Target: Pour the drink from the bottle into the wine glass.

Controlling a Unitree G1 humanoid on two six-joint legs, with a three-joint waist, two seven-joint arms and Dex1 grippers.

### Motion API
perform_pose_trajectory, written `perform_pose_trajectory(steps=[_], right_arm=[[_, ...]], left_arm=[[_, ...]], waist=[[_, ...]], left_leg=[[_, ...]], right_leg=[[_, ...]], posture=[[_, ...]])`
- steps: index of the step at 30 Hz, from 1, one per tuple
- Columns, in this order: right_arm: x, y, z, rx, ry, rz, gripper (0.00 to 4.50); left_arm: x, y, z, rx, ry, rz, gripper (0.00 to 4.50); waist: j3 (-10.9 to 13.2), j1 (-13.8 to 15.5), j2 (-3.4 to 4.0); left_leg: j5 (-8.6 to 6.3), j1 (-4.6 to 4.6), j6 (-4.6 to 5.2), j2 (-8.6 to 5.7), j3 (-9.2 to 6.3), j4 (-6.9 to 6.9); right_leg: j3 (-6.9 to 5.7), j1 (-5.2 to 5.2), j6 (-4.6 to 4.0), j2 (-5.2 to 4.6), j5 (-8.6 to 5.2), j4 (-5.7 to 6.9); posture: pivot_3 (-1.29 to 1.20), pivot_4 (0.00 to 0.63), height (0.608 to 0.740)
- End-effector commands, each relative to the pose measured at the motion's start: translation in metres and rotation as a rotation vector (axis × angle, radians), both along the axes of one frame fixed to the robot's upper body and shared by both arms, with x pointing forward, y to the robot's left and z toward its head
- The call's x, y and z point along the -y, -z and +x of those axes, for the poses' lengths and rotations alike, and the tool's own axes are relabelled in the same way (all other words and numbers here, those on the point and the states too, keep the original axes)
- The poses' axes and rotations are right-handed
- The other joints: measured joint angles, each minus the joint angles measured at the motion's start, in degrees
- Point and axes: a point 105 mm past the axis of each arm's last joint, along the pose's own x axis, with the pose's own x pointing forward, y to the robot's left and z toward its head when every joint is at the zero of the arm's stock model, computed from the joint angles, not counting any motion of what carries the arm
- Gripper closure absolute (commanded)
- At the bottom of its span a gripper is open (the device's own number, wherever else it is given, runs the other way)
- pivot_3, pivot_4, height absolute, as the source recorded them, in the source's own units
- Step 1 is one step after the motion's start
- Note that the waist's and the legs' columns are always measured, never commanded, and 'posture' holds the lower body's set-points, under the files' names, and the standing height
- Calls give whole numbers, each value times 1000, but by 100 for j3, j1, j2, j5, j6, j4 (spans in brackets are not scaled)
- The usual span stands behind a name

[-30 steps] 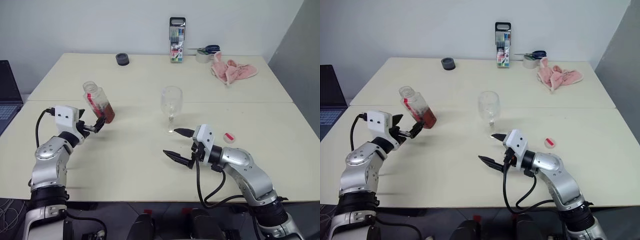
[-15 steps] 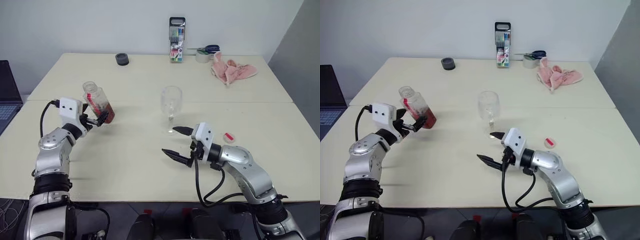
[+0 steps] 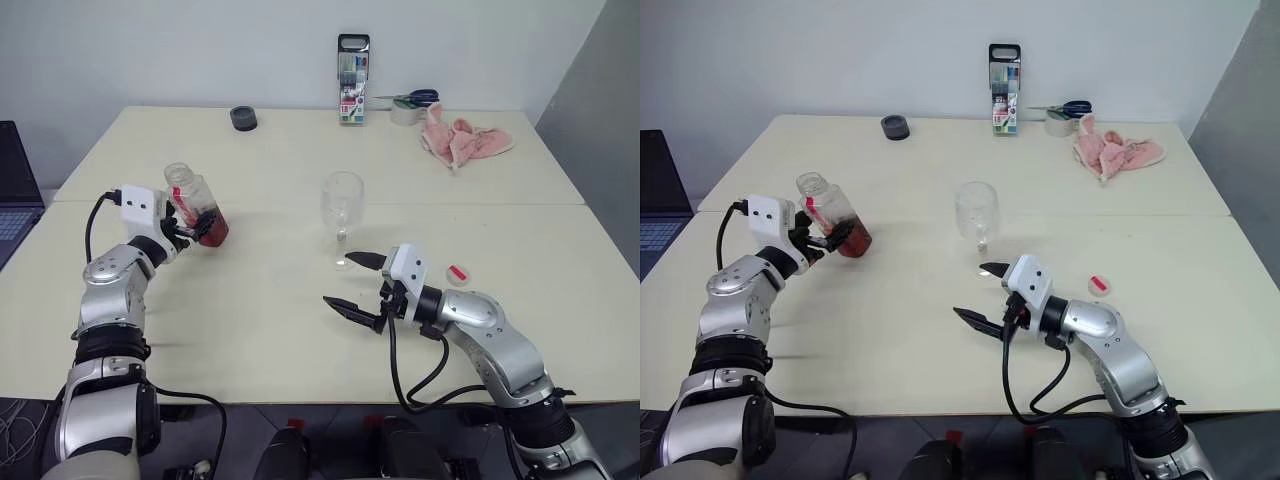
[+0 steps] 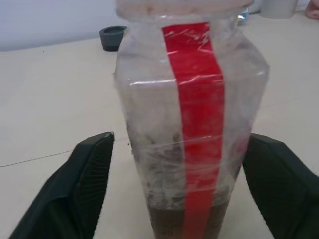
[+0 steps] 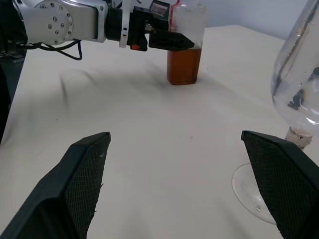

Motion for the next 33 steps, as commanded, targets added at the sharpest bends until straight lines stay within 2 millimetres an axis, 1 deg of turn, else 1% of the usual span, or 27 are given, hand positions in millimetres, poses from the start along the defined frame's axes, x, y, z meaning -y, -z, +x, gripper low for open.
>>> perform_pose_trajectory(steps=[1,3,4,5,8,9,14,16,17,18,20,22,25,30,33], right_arm=[[-3,-14,-2,56,-5,16,0],[-3,-14,-2,57,0,16,0],[-2,-14,-2,59,5,17,0],[-2,-14,-2,60,9,18,0],[-2,-15,-2,69,23,26,0],[-1,-17,-2,77,33,34,0],[12,-34,-8,93,72,78,0],[17,-43,-10,91,90,111,0],[19,-47,-11,96,101,136,0],[20,-50,-11,98,108,151,0],[27,-52,-10,82,115,141,0],[36,-58,-4,92,155,150,0],[44,-66,4,106,198,157,0],[50,-75,12,131,248,173,0],[52,-81,16,147,280,180,0]], left_arm=[[0,-17,3,55,15,25,1925],[2,-16,4,56,24,20,2532],[3,-17,4,57,28,17,2720],[4,-17,4,59,33,12,2791],[9,-20,4,70,53,6,2816],[15,-24,4,82,73,17,2816],[64,-56,2,184,220,142,2817],[87,-72,1,222,275,172,2818],[96,-79,-1,237,298,191,2819],[101,-82,-2,244,310,204,2819],[119,-95,-2,298,345,301,2819],[132,-106,-2,355,371,408,2819],[145,-114,-1,416,410,537,2819],[157,-116,3,483,451,677,2820],[159,-117,7,524,460,758,2823]], waist=[[0,-4,0],[0,-12,0],[0,-17,0],[0,-27,0],[0,-39,0],[0,-38,0],[10,18,-19],[10,22,-22],[10,23,-22],[10,24,-23],[10,25,-22],[10,26,-22],[11,8,-23],[11,-11,-22],[12,-10,-23]], left_leg=[[0,0,0,0,1,0],[0,0,0,0,-1,0],[0,0,0,0,-1,0],[0,0,0,0,-1,0],[0,-1,0,0,-2,0],[0,-1,0,0,-2,1],[2,-15,-3,-3,-13,5],[3,-17,-6,-3,-13,5],[3,-16,-6,-3,-12,4],[3,-16,-6,-2,-12,4],[2,-14,-4,-2,-10,4],[2,-12,-3,-2,-8,4],[1,-9,-2,-2,-3,2],[1,-8,-2,-1,2,0],[1,-10,-1,-2,2,1]], right_leg=[[1,0,0,0,0,0],[0,0,0,0,0,1],[0,0,0,0,0,2],[0,0,0,0,0,2],[0,0,0,0,0,2],[0,0,0,0,0,2],[-7,-3,0,-3,0,0],[-6,-3,0,-4,0,-4],[-5,-2,0,-4,0,-4],[-5,-3,0,-4,0,-3],[-4,-3,0,-2,0,-2],[-4,-2,0,-1,0,-1],[0,-2,0,2,0,0],[2,-4,0,3,0,-1],[3,-3,0,2,0,-2]], posture=[[0,150,740],[0,150,740],[0,150,740],[0,150,740],[0,150,740],[0,150,740],[0,150,740],[0,150,740],[0,150,740],[0,150,740],[0,150,740],[0,150,740],[0,150,740],[0,150,740],[0,150,740]])
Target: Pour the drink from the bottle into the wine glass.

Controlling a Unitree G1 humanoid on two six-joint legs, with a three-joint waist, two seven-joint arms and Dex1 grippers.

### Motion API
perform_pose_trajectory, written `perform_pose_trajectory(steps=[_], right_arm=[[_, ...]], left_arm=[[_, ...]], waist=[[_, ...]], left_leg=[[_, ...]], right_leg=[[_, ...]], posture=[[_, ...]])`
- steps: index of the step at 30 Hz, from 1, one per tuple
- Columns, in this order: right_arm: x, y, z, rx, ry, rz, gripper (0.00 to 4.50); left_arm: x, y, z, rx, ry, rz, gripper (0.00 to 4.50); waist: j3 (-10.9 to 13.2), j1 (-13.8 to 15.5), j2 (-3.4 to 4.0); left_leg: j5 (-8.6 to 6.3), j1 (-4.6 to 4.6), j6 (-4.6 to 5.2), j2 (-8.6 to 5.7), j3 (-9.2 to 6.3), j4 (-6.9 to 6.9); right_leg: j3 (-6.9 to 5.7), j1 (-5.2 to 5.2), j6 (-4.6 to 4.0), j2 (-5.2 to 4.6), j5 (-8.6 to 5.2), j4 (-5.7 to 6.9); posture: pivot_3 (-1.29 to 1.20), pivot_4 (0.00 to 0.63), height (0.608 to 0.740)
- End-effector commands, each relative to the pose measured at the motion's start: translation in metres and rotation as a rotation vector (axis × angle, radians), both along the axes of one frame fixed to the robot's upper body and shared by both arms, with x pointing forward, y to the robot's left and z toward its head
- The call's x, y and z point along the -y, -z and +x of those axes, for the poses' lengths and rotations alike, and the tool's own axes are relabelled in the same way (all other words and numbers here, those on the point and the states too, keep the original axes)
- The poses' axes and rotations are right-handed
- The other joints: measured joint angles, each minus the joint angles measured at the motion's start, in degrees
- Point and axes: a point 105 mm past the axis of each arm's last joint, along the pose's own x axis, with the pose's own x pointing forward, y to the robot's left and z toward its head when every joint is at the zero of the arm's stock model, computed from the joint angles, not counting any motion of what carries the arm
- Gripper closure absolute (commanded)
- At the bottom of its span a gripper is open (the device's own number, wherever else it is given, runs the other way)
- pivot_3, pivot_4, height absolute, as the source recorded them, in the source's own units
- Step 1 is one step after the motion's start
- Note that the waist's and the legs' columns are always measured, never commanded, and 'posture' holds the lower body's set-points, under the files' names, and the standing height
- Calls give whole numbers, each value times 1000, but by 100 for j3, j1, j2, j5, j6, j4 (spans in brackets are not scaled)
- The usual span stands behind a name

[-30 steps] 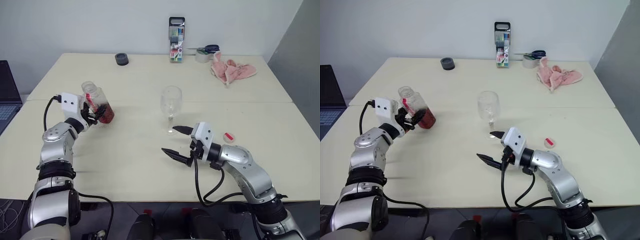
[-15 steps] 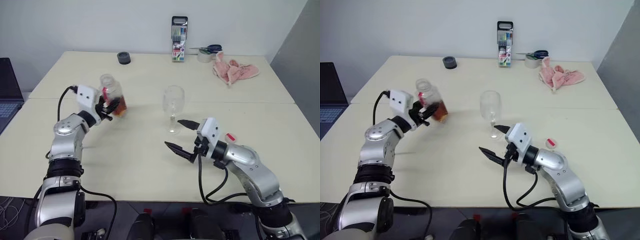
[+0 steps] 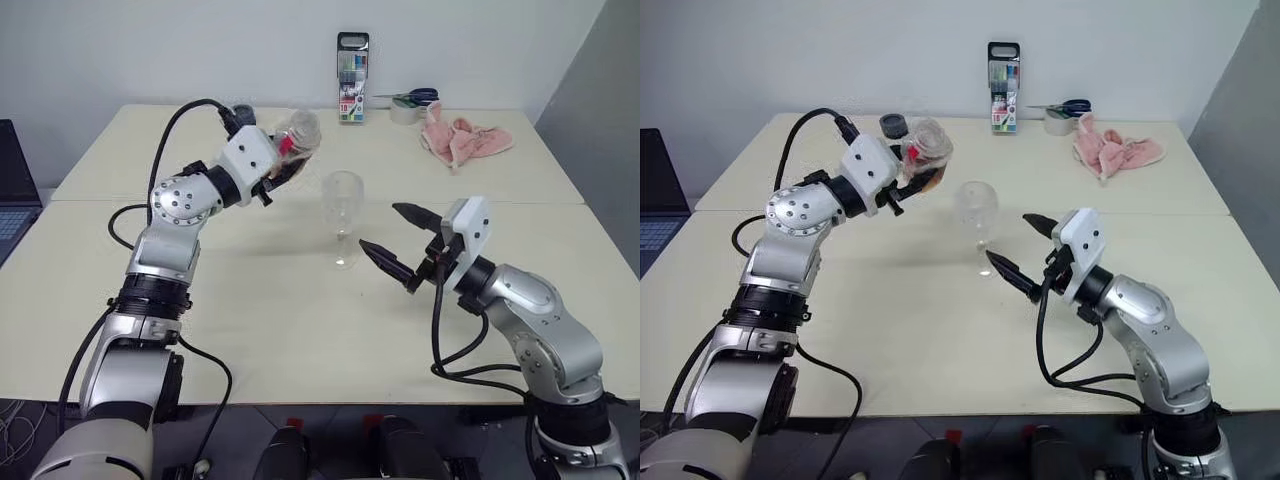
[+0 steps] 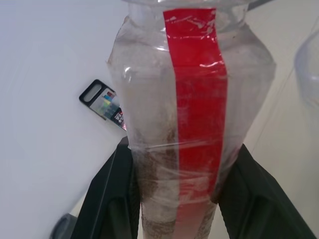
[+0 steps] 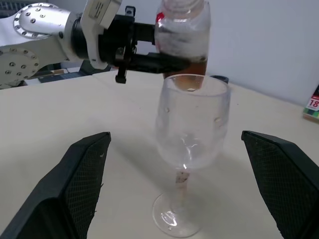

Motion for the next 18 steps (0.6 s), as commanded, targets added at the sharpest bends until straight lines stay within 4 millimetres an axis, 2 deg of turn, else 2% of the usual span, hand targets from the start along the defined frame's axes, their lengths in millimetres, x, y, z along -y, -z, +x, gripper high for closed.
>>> perform_pose_trajectory(steps=[1,14,18], right_arm=[[4,-17,3,53,43,22,0],[2,-25,2,45,66,-11,0],[-4,-25,-2,39,40,-32,0]], left_arm=[[2,-25,-1,153,23,93,2827],[8,-37,4,391,46,302,2828],[11,-40,6,443,43,343,2828]], waist=[[1,0,0],[2,-19,-1],[2,-37,-1]], left_leg=[[0,-1,0,0,-1,0],[-1,-5,1,-3,-1,0],[-1,-6,1,-4,-4,1]], right_leg=[[-1,0,0,0,0,0],[-1,-2,0,-2,0,0],[-4,-2,0,-2,0,0]], posture=[[0,150,740],[0,150,740],[0,150,740]])
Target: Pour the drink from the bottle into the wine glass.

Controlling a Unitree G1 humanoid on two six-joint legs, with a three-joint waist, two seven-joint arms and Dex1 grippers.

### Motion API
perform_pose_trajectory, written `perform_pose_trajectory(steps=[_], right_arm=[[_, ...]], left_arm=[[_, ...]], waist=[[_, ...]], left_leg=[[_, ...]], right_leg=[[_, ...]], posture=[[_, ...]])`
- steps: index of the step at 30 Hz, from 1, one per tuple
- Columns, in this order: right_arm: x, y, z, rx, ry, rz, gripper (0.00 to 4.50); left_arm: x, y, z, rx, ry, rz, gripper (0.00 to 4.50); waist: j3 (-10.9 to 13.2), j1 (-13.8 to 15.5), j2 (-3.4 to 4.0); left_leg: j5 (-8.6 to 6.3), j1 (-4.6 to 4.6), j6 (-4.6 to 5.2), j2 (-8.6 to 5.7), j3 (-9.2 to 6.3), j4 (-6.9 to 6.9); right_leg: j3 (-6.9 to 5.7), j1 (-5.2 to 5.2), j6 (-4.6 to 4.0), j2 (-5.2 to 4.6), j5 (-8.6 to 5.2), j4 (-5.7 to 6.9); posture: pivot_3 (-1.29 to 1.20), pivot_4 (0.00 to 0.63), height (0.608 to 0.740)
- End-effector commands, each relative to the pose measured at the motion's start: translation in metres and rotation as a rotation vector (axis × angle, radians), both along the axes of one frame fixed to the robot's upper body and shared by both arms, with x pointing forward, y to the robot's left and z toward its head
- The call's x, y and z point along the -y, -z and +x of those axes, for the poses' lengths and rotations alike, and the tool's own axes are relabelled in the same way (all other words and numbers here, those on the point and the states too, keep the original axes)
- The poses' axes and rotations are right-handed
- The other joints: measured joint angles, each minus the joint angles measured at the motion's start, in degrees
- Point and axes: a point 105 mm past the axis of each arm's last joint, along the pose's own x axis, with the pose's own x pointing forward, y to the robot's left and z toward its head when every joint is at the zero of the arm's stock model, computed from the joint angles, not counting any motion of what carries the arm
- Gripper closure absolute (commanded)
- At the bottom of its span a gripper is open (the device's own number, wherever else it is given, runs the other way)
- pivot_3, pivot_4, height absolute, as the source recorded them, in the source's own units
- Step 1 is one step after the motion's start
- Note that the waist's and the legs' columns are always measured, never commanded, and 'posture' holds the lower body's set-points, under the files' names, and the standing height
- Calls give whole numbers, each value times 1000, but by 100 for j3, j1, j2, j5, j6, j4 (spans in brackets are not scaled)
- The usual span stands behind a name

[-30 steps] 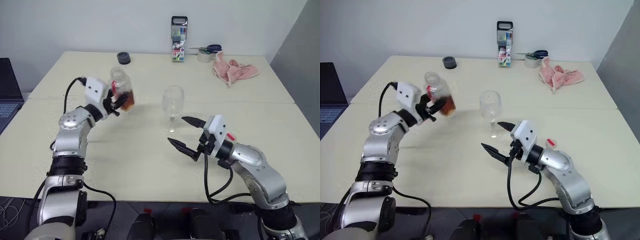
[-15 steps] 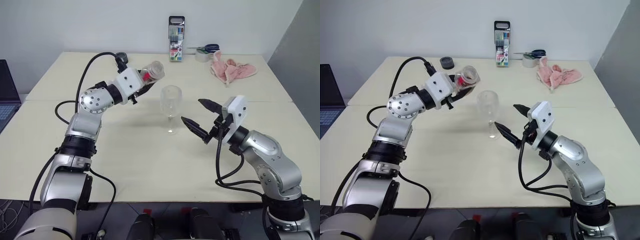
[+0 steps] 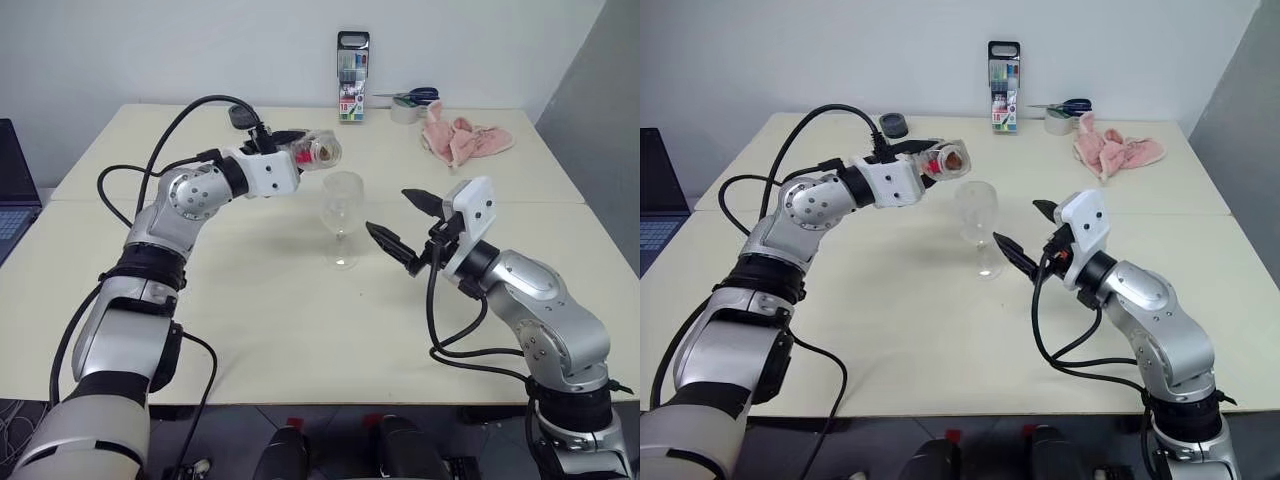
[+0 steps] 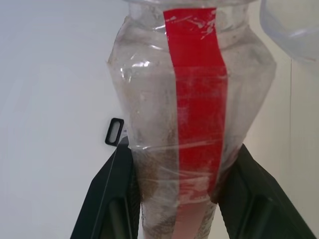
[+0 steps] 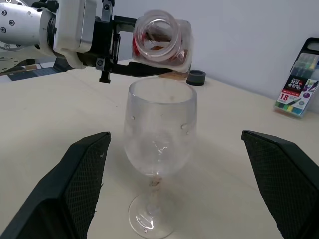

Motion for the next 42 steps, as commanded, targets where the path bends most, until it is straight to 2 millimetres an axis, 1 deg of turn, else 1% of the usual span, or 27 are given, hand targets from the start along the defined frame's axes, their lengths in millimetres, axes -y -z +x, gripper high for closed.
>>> perform_pose_trajectory(steps=[1,10,16,20,23,33,42], right_arm=[[-8,-14,-11,52,-41,-8,0],[-6,-14,-8,36,-22,-19,0],[-3,-15,-8,33,-25,17,0],[-5,-20,-13,67,-48,47,0],[-4,-18,-17,84,-64,38,0],[11,-17,-33,63,-140,39,0],[20,-11,-40,34,-167,4,0]], left_arm=[[5,-28,-3,129,20,11,2828],[10,-32,-1,199,30,79,2828],[10,-39,0,245,21,106,2828],[10,-41,0,269,22,121,2828],[10,-42,0,283,21,131,2828],[10,-46,1,319,17,159,2828],[9,-47,3,342,13,183,2828]], waist=[[0,-5,0],[0,-18,-1],[0,-21,-1],[0,-24,-1],[0,-24,-1],[1,-23,-2],[2,-20,-4]], left_leg=[[0,0,0,-1,1,0],[0,0,0,-1,1,0],[0,-1,0,-1,1,0],[0,-1,0,-1,1,0],[0,-1,0,-2,1,1],[0,-1,0,-2,3,1],[0,-1,0,-3,6,2]], right_leg=[[1,0,0,0,0,0],[1,-1,0,0,0,2],[0,-1,1,0,0,2],[0,-1,0,0,0,3],[0,-1,0,-1,0,3],[1,-1,1,-1,0,6],[4,-1,1,-1,0,9]], posture=[[0,150,740],[0,150,740],[0,150,740],[0,150,740],[0,150,740],[0,150,740],[0,150,740]])
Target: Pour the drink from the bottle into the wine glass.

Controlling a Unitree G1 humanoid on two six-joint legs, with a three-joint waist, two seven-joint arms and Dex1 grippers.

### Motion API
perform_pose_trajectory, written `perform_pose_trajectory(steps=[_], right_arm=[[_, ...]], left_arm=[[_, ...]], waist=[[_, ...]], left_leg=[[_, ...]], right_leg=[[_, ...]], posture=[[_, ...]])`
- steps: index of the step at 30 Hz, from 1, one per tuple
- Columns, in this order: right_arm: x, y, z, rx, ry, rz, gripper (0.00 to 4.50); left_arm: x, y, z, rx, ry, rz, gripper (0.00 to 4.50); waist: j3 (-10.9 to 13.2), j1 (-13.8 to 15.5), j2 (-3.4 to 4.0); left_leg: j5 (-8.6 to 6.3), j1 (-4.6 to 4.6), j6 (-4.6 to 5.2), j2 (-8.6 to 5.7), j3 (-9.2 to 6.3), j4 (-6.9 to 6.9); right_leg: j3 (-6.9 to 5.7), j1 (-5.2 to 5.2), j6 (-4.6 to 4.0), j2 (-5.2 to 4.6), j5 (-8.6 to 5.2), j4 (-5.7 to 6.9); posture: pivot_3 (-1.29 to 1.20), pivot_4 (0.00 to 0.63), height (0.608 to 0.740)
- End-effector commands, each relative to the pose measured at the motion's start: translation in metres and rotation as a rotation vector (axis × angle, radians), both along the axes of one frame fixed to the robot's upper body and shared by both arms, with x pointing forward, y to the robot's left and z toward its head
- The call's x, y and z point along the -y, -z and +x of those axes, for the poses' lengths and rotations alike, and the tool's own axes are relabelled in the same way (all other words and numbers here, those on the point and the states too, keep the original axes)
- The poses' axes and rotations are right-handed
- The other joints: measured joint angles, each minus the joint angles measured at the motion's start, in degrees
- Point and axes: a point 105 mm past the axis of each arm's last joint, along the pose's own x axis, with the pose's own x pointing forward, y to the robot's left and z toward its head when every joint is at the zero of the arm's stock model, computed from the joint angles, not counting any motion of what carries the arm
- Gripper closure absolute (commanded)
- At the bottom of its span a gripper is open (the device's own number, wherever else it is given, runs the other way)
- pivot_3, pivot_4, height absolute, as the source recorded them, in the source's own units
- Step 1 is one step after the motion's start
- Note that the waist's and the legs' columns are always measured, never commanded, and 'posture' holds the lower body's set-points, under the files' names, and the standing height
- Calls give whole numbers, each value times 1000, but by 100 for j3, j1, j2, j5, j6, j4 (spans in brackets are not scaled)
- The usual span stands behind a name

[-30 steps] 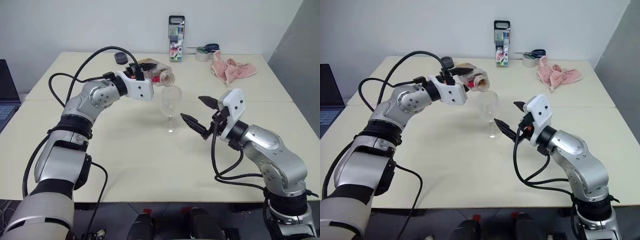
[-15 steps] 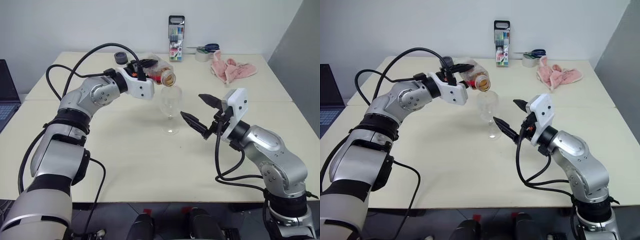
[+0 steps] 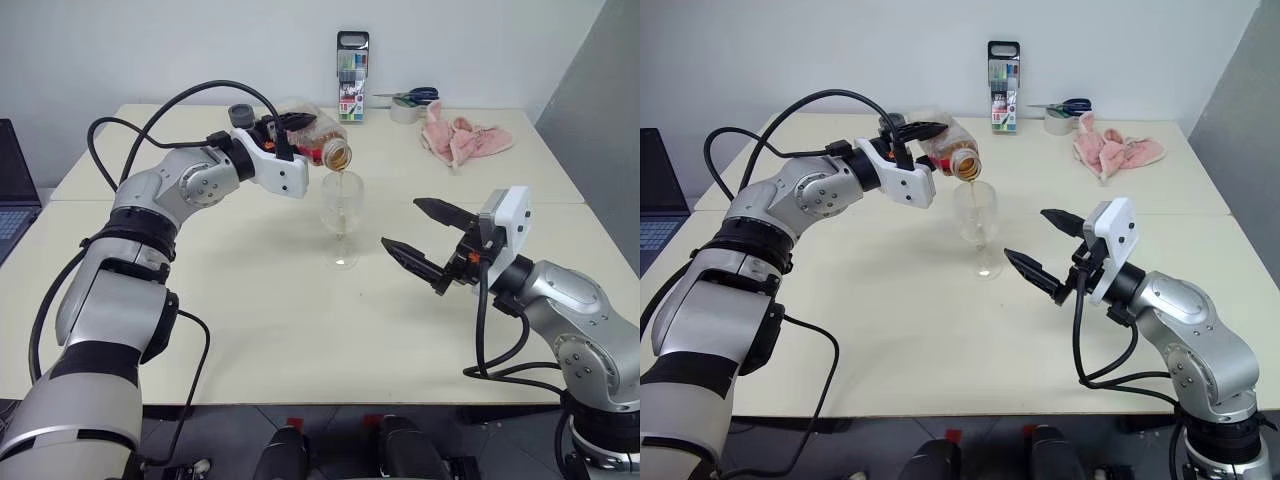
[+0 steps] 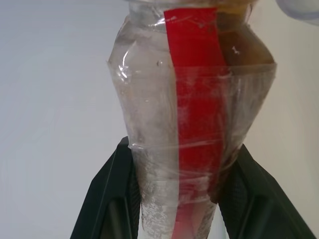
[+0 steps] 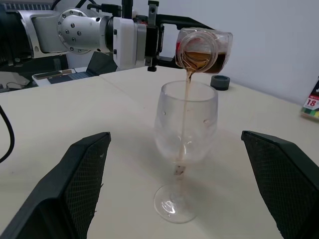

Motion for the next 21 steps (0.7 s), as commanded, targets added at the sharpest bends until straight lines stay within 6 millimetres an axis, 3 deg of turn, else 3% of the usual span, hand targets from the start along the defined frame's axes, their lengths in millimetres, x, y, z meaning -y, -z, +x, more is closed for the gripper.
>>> perform_pose_trajectory(steps=[1,21], right_arm=[[0,-11,-11,55,-34,-7,0],[-5,-11,-15,43,-53,-14,0]], left_arm=[[-1,-28,-3,90,9,-22,2828],[-6,-33,-1,134,-11,0,2828]], waist=[[0,1,0],[0,4,-1]], left_leg=[[0,0,0,0,-1,0],[0,0,0,0,0,1]], right_leg=[[0,0,0,0,0,0],[0,0,0,0,0,2]], posture=[[0,150,740],[0,150,740]])
